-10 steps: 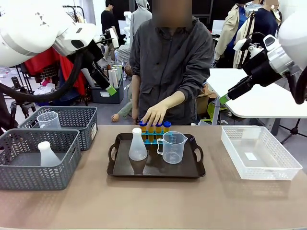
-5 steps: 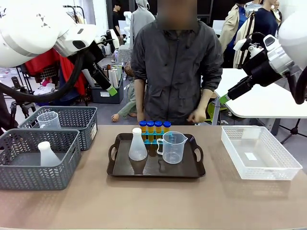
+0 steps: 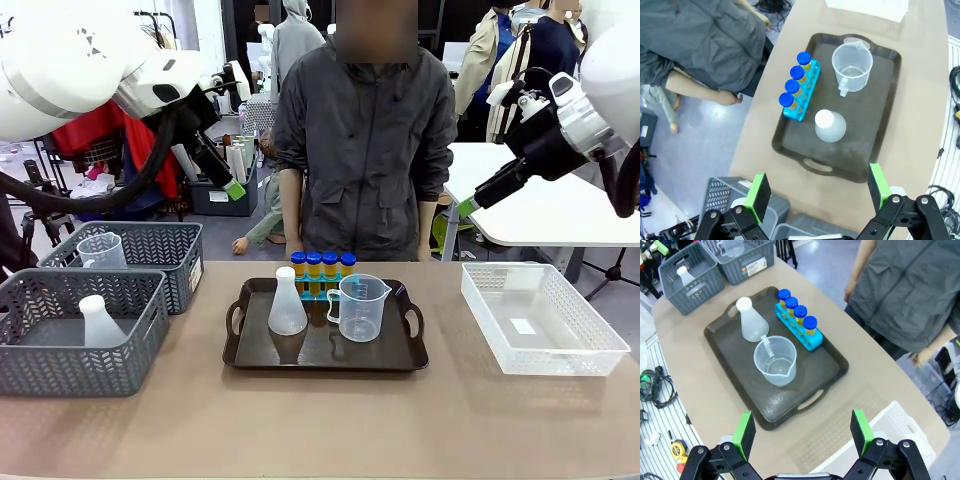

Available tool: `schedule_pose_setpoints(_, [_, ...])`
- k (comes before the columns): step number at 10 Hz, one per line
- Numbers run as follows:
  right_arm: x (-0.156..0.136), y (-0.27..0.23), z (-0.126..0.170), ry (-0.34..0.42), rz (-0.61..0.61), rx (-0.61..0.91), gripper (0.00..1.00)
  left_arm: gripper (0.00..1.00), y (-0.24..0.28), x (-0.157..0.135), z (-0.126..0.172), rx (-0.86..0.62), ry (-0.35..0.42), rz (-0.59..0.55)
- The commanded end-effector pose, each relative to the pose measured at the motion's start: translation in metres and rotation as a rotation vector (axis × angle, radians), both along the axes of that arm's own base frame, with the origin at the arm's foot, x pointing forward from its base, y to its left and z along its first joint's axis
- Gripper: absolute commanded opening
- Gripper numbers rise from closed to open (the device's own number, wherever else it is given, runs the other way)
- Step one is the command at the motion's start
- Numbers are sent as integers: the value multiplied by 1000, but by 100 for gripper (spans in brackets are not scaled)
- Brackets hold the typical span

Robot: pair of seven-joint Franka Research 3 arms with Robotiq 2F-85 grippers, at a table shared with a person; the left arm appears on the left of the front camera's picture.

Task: Prepare the laboratory tools.
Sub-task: Pick up one Small flask and place it on the Handle tray.

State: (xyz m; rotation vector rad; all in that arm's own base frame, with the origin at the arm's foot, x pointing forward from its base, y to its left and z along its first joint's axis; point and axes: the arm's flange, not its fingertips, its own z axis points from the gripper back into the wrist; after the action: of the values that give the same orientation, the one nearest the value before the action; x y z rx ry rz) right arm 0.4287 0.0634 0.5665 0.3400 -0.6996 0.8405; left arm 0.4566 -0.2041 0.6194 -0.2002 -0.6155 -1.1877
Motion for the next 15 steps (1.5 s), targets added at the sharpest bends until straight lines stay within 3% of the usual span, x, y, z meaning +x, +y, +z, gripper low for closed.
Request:
schedule_pose_setpoints(1, [2,0,1,-7,10,30,100,100,5,1,0,2,-10,-10])
schedule_pose_setpoints(15, [2,0,1,-7,10,30,100,100,5,1,0,2,-10,-10])
